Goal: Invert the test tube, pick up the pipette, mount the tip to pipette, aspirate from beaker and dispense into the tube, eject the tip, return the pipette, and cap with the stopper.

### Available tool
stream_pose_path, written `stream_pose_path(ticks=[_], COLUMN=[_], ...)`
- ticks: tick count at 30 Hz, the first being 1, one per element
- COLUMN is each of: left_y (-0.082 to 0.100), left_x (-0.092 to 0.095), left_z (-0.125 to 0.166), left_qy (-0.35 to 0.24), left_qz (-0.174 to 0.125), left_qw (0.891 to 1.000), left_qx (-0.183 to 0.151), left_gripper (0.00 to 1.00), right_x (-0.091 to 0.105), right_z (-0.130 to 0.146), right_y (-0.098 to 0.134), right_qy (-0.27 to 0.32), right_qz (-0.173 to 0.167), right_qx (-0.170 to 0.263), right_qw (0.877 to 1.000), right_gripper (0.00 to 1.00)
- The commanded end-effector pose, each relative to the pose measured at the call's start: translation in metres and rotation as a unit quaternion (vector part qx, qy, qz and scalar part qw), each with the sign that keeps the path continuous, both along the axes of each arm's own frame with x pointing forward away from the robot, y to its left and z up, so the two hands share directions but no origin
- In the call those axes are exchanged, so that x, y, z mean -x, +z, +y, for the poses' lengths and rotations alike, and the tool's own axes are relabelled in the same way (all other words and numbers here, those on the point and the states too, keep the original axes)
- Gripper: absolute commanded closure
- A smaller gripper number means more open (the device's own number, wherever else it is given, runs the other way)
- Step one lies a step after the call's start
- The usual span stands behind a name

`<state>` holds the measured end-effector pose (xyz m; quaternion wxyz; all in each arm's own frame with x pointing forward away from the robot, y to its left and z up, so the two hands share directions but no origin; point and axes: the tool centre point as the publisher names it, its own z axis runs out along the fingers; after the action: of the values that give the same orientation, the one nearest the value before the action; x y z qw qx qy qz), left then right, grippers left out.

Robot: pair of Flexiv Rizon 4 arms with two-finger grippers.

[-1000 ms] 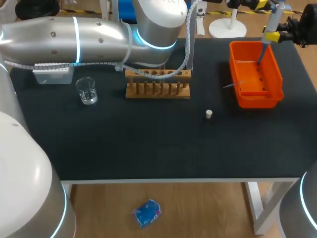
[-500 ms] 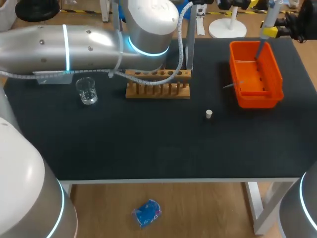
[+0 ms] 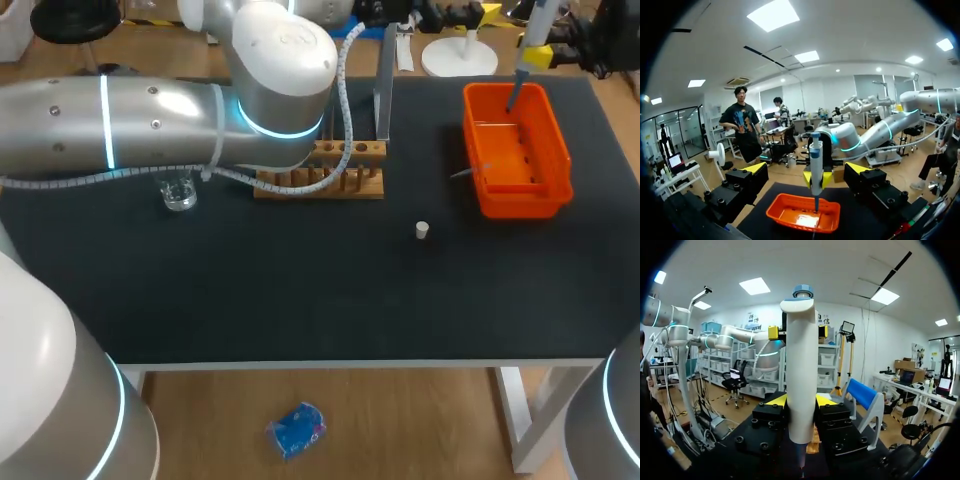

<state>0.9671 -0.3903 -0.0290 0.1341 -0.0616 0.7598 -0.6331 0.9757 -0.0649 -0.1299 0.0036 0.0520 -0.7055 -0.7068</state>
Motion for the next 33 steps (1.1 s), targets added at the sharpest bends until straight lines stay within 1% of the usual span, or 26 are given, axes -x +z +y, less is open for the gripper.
stream_pose_path(ticks=[1,14,15,17,21,27,31,33], left_y=[-0.003,-0.003,-0.003,-0.004,-0.006,-0.014,-0.019,-0.021], left_x=[0.0,0.0,0.0,0.007,0.024,0.046,0.06,0.067], left_z=[0.0,0.0,0.0,0.003,0.012,0.038,0.055,0.065], left_qy=[-0.002,-0.002,-0.002,-0.013,-0.022,-0.028,-0.025,-0.017], left_qz=[-0.005,-0.005,-0.005,-0.003,-0.007,-0.007,-0.007,-0.007], left_qw=[1.0,1.0,1.0,1.0,1.0,0.999,0.999,0.999], left_qx=[0.015,0.015,0.015,0.013,0.016,0.033,0.037,0.038], left_gripper=[0.0,0.0,0.0,0.0,0.0,0.0,0.0,0.0], right_x=[0.011,0.011,0.016,0.024,0.042,0.074,0.088,0.095], right_z=[0.002,0.002,0.006,0.011,0.018,0.036,0.047,0.056], right_y=[0.002,0.002,0.002,0.0,-0.004,-0.008,-0.011,-0.012], right_qy=[-0.017,-0.017,-0.015,-0.016,-0.024,-0.024,-0.02,-0.013], right_qz=[0.0,0.0,0.0,0.001,0.004,0.005,0.009,0.011], right_qx=[0.002,0.002,0.005,0.011,-0.002,-0.016,-0.019,-0.014], right_qw=[1.0,1.0,1.0,1.0,1.0,1.0,1.0,1.0], right_gripper=[1.0,1.0,1.0,1.0,1.0,1.0,1.0,1.0])
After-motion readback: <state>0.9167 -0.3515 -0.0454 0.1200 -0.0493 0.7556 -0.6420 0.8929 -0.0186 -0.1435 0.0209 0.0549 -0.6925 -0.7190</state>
